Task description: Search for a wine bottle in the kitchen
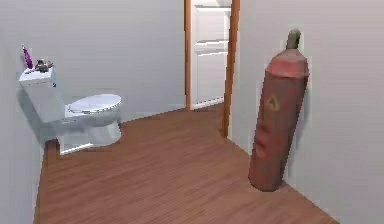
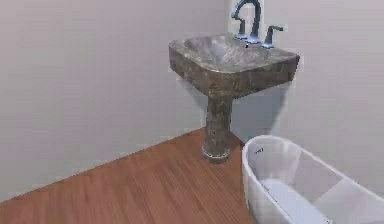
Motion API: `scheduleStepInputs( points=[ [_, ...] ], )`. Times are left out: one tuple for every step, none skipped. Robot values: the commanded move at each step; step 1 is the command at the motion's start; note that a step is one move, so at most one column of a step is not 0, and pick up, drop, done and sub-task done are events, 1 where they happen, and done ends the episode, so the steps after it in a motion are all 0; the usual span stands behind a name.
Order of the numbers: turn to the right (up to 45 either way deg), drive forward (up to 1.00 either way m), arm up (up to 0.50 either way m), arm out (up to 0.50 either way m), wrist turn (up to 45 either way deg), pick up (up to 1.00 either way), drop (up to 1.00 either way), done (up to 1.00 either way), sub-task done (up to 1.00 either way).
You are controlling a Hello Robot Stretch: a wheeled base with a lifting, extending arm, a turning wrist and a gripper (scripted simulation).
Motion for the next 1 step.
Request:
scheduleStepInputs(
  points=[
    [-3.0, 0.00, 0.00, 0.00, 0.0, 0.00, 0.00, 0.00, 0.00]
  ],
)
